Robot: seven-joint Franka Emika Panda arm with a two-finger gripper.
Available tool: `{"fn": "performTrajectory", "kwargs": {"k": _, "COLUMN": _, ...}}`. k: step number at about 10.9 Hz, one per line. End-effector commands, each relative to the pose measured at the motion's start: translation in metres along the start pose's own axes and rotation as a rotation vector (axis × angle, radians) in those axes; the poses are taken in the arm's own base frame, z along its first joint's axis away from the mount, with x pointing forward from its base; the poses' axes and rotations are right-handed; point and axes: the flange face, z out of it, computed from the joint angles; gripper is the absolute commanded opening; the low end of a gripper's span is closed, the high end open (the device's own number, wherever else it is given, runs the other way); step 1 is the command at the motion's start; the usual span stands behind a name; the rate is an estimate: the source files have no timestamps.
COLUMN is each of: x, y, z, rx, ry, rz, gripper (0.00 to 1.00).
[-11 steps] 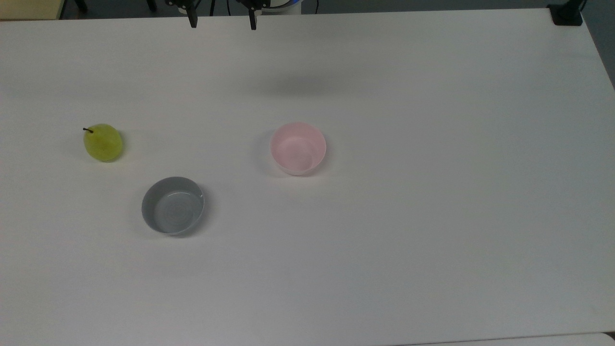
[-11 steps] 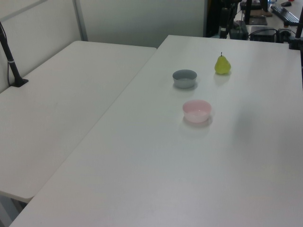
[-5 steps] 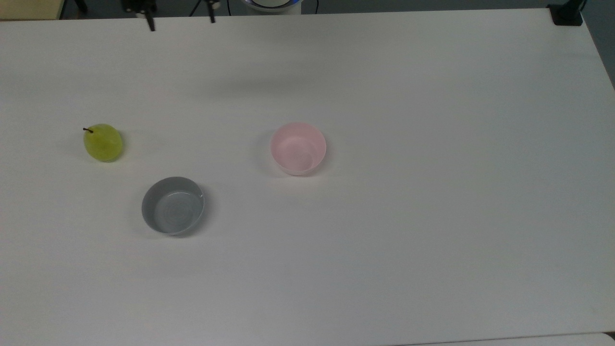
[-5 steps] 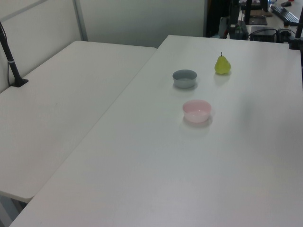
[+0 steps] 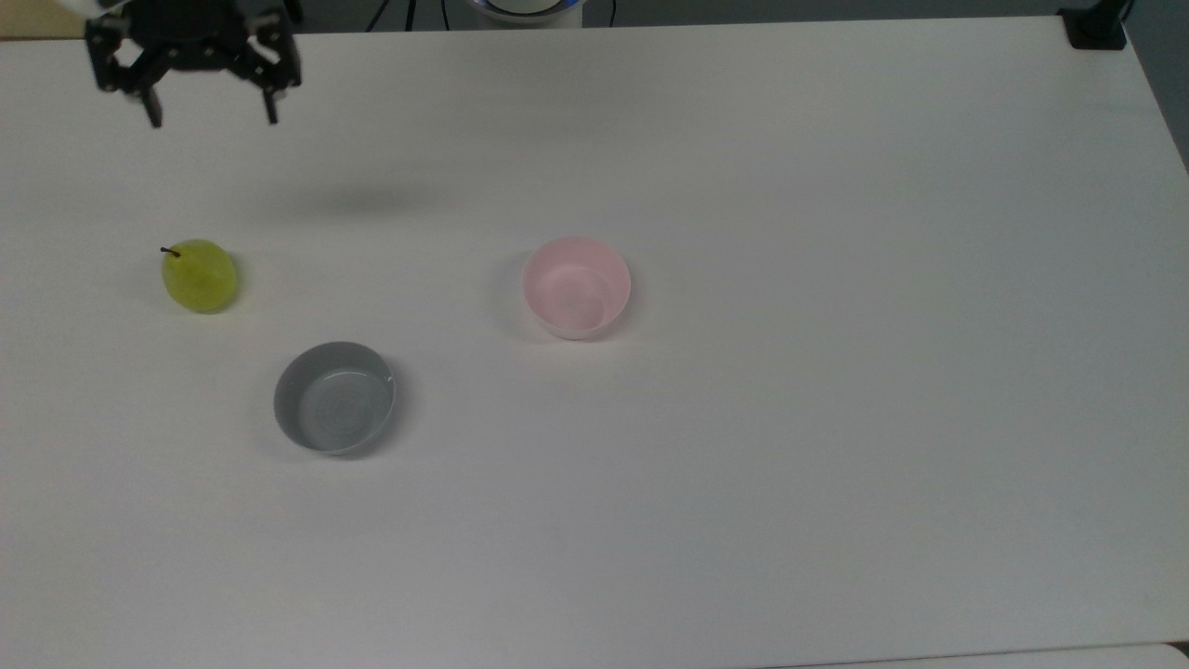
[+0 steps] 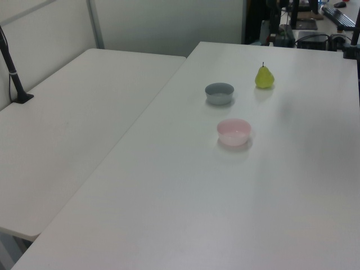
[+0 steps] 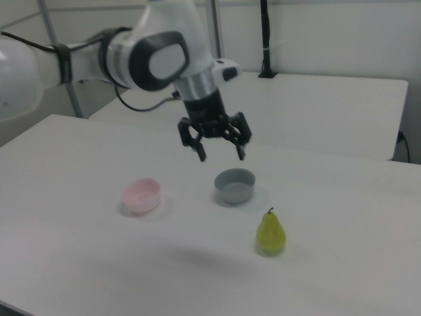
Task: Place the pear in the bowl
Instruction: 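Move the open gripper over the yellow-green pear and lower it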
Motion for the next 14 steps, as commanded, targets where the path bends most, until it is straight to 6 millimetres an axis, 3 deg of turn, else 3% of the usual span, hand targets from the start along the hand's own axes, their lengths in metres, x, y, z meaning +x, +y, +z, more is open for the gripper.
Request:
{"fn": "performTrajectory", "kwargs": {"k": 1, "x": 0.003, "y": 0.035, "z": 0.064, "rx": -0.028, "ry": 0.013, "rz": 0.021, "gripper": 1.0}}
{"fn": "performTrajectory", "kwargs": {"k": 4, "x": -0.001, "y": 0.052, "z": 0.113, "rx": -0.037, "ry": 0.021, "rz": 0.056, "gripper": 1.0}}
{"fn": "performTrajectory", "kwargs": {"k": 9, "x": -0.002, "y": 0.058, "z": 0.171, "rx": -0.032, "ry": -0.009, "rz": 0.068, "gripper": 1.0}}
{"fn": "performTrajectory", "kwargs": {"k": 14, "x": 0.003, "y": 0.054, "z": 0.2, "rx": -0.042, "ry": 0.011, "rz": 0.071, "gripper": 1.0}}
